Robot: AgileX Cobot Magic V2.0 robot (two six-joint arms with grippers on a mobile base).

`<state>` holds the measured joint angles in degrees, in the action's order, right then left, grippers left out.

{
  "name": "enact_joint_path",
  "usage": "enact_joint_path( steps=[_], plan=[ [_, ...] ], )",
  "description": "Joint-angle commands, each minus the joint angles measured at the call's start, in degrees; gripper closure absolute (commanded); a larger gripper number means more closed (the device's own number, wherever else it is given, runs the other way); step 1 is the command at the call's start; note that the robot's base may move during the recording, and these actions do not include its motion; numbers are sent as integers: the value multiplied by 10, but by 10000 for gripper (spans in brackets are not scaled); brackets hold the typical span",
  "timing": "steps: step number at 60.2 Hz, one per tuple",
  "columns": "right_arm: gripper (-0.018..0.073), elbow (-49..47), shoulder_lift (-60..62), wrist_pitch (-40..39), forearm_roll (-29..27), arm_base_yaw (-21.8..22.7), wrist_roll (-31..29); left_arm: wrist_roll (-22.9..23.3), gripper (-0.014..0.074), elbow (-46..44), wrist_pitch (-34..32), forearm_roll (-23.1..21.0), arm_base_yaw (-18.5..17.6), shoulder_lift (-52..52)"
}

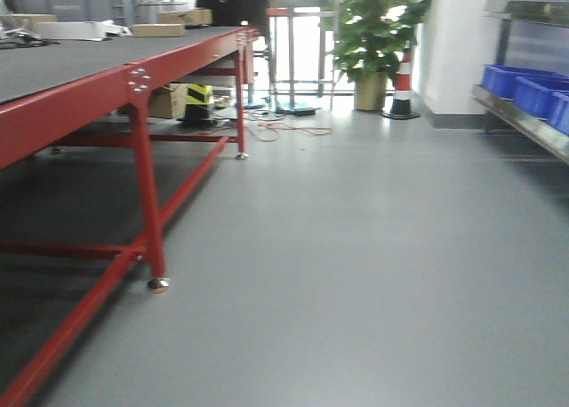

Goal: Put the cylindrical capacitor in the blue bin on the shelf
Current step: 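Drive the base away from the table toward the bin shelf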

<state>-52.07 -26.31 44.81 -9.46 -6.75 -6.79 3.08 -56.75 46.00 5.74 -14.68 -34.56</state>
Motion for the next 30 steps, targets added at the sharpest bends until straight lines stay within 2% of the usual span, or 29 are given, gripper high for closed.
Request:
enact_joint_path(
  steps=[1,30],
  plan=[
    [721,-5,3,-12,1,0,-2,-2,707,-3,-7,-1,-4,4],
    [721,-5,3,-12,0,0,-2,-2,707,-3,-7,-1,-4,7]
  ],
)
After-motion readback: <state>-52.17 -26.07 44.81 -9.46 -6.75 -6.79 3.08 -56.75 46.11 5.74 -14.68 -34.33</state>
